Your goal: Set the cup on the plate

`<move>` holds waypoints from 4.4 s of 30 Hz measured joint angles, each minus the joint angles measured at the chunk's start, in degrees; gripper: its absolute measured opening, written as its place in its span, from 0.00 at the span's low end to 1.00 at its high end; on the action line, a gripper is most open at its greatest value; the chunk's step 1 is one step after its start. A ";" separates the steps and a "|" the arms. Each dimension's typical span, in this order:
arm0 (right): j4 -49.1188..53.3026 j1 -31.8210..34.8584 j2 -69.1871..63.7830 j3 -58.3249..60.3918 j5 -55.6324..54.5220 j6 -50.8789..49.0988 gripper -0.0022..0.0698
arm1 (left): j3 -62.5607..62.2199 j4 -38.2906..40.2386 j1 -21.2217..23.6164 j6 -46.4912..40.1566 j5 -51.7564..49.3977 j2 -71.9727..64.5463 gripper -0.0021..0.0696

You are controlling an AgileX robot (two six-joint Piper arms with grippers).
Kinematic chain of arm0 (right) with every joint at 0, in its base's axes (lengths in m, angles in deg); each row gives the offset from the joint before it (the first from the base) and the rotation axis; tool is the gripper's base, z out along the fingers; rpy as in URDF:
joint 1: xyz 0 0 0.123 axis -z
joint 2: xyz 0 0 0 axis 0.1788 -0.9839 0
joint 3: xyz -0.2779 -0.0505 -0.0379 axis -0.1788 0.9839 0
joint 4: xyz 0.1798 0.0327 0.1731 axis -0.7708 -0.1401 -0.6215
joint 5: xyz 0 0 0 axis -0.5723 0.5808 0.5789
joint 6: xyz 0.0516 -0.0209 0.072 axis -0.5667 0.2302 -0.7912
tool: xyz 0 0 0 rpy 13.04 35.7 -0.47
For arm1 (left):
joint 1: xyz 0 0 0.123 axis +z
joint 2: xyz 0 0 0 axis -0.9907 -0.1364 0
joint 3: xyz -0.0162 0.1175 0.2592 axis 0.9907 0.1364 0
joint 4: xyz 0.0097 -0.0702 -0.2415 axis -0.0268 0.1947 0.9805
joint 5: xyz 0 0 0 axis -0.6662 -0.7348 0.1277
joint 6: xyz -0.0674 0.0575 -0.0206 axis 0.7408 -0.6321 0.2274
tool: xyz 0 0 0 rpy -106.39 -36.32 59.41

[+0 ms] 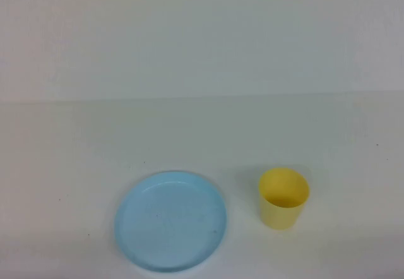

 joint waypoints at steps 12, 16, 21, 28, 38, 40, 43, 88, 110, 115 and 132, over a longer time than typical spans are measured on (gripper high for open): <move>0.00 0.00 0.00 0.00 0.00 0.00 0.03 | 0.00 0.00 0.00 0.00 0.00 0.00 0.03; 0.00 0.00 0.00 0.00 0.00 0.00 0.03 | 0.00 -0.33 0.00 0.00 0.00 0.00 0.03; 0.00 0.00 0.00 0.00 0.00 0.00 0.03 | 0.00 0.84 0.00 2.82 5.11 0.00 0.03; 0.00 0.00 0.00 0.00 0.00 0.00 0.03 | 0.00 21.66 0.00 11.94 22.03 0.00 0.03; 0.00 0.00 0.00 0.00 0.00 0.00 0.03 | 0.00 27.78 0.00 19.16 37.25 -0.09 0.03; 0.00 0.00 0.00 0.00 0.00 0.00 0.03 | -0.30 26.26 0.00 25.64 40.62 -0.09 0.03; 0.00 0.00 0.00 0.00 0.00 0.00 0.03 | -6.05 13.69 0.00 27.12 40.96 -0.24 0.03; 0.00 0.00 0.00 0.00 0.10 0.00 0.03 | -53.59 14.27 -12.60 -3.58 -19.96 -77.76 0.03; 0.00 0.00 0.00 0.00 0.10 0.00 0.03 | -53.67 16.08 -12.60 -7.22 -11.91 -96.31 0.51; 0.00 0.00 0.00 0.00 0.10 0.00 0.04 | -53.67 16.32 -12.60 -7.22 -10.45 -99.91 0.46; 0.00 0.00 0.00 0.00 0.10 0.00 0.03 | -53.80 18.11 -12.69 -7.35 -6.79 -103.62 0.10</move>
